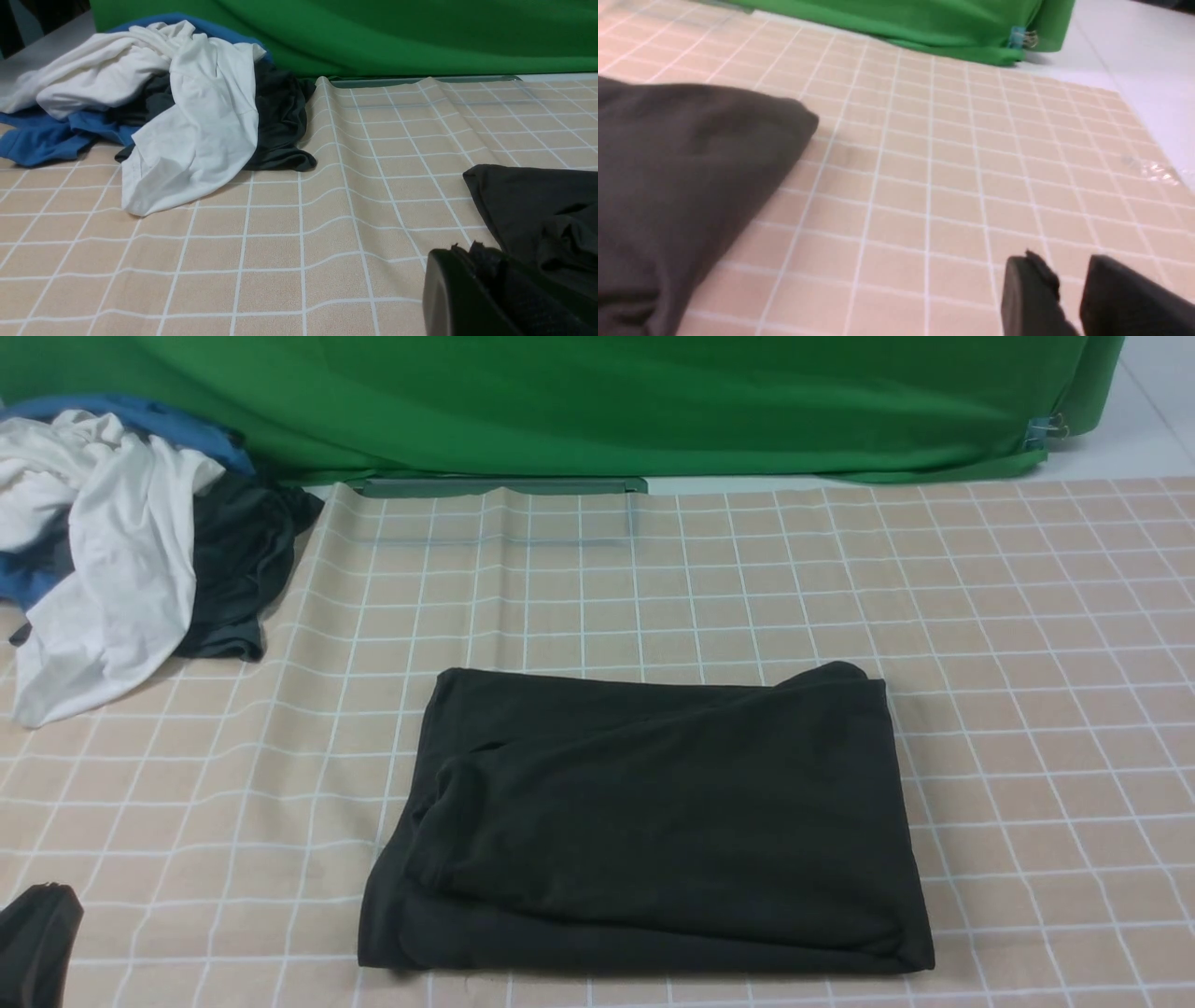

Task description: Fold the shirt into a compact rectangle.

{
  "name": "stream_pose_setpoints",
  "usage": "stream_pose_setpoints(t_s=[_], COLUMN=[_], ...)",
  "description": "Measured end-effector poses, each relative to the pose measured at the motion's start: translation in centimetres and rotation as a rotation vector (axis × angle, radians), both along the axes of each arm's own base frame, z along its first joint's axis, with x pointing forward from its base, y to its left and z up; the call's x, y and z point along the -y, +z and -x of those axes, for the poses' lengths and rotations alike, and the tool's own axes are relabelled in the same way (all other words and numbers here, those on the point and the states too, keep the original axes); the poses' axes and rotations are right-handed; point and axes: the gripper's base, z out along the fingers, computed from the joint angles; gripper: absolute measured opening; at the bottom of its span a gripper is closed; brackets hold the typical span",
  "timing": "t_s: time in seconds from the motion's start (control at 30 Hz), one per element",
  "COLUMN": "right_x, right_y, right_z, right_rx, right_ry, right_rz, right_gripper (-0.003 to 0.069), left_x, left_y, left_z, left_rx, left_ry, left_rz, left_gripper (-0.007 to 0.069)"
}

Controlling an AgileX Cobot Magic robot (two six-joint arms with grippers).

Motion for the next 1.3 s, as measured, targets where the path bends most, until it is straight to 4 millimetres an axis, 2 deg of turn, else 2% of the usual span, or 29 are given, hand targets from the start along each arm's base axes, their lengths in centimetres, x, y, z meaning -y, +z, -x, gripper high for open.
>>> stream_pose_setpoints(t_s=[1.3], right_x=[0.02], right_y=[0.17], right_z=[-0.02], right_rx=[0.020], right_ry=[-0.004], right_rz=[-0.001], right_gripper=[0.0235], left_x=[0.00], left_y=[0.00], left_z=[0.00], left_rx=[0.000], left_ry=[0.000], left_rz=[0.000], left_gripper=[0.0020])
